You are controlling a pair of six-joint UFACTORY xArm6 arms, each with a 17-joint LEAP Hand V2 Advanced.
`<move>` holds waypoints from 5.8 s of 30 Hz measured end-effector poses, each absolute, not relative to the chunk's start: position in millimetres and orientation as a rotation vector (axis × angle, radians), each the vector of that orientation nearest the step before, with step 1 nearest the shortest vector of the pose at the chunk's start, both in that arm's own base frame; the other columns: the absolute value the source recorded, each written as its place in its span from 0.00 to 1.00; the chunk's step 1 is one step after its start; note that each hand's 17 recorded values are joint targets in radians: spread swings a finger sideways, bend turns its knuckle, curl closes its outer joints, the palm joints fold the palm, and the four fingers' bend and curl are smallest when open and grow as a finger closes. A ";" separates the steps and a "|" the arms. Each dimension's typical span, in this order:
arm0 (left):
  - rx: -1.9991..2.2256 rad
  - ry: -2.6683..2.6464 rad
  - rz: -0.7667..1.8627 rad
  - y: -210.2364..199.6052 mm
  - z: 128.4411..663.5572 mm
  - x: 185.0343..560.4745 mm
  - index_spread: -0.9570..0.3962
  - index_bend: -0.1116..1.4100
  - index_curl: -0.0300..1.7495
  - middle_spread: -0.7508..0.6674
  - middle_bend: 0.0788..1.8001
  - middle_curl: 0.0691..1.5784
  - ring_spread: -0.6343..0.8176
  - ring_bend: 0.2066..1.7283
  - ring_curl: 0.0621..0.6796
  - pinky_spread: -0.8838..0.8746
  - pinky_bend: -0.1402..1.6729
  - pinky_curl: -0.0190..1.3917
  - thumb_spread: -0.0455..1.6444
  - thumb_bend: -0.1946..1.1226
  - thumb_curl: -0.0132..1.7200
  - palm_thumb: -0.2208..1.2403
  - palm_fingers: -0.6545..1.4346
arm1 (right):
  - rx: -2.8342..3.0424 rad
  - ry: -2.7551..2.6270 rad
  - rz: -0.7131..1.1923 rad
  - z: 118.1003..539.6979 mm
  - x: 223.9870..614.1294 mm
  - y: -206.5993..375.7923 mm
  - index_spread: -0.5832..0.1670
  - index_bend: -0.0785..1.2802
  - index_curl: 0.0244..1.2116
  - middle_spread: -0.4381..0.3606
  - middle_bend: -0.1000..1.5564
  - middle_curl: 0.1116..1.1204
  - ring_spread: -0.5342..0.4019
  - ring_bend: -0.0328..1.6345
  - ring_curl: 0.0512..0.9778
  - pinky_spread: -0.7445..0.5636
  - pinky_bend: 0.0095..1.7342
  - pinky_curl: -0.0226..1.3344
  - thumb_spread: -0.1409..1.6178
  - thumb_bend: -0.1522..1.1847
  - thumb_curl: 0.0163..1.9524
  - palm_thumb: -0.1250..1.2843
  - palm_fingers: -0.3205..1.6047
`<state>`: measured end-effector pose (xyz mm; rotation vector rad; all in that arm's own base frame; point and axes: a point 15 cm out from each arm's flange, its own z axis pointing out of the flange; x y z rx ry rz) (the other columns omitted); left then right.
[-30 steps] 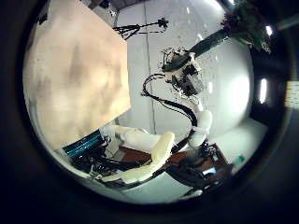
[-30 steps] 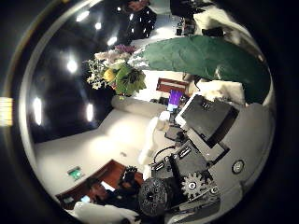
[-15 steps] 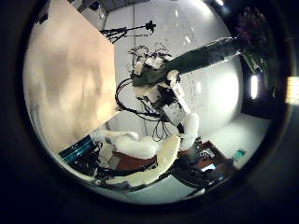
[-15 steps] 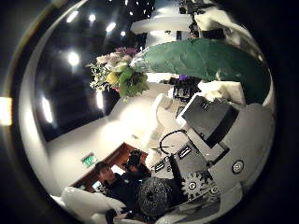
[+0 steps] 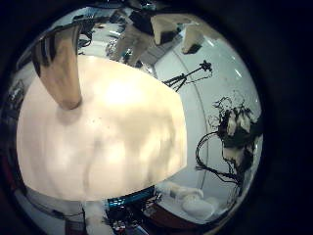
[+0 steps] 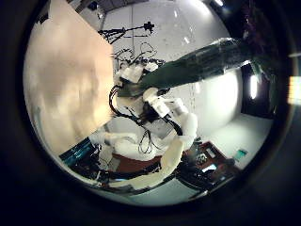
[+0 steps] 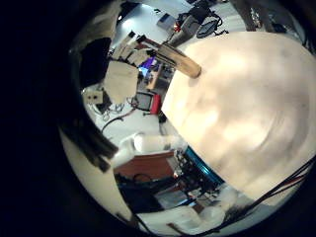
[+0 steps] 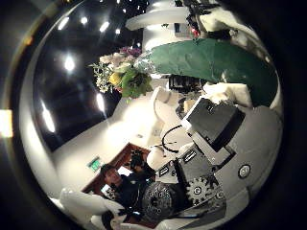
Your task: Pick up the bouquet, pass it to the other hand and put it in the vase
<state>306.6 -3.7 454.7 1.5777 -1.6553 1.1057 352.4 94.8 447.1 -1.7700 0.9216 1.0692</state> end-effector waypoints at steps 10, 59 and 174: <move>1.514 -1.583 1.183 -0.9 457.6 303.4 0.84 0.19 0.20 0.73 0.10 0.18 0.78 0.21 0.19 0.78 0.18 0.23 0.44 0.12 0.20 0.21 0.42 | -1.786 0.923 1.080 433.6 359.5 105.6 0.52 0.88 0.76 0.37 0.87 0.73 0.37 0.88 0.68 0.36 0.60 0.80 0.04 0.10 0.43 0.94 0.75; 1.329 -1.307 1.401 7.6 467.1 305.6 0.24 0.34 0.45 0.15 0.58 0.49 0.09 0.70 0.68 0.08 0.63 0.33 0.40 0.16 0.31 0.77 0.87 | -1.873 0.904 1.118 413.9 359.7 146.8 0.50 0.80 0.75 0.35 0.79 0.72 0.34 0.84 0.67 0.32 0.64 0.77 0.29 0.09 0.44 0.92 0.72; 2.043 -1.703 1.239 200.1 527.3 388.9 0.29 0.16 0.85 0.17 0.53 0.61 0.09 0.67 0.74 0.08 0.63 0.41 0.36 0.08 0.41 0.59 0.72 | -1.697 1.104 1.078 367.0 395.4 55.3 0.20 0.18 0.22 0.37 0.17 0.18 0.61 0.22 0.22 0.76 0.20 0.24 0.60 0.09 0.21 0.65 0.23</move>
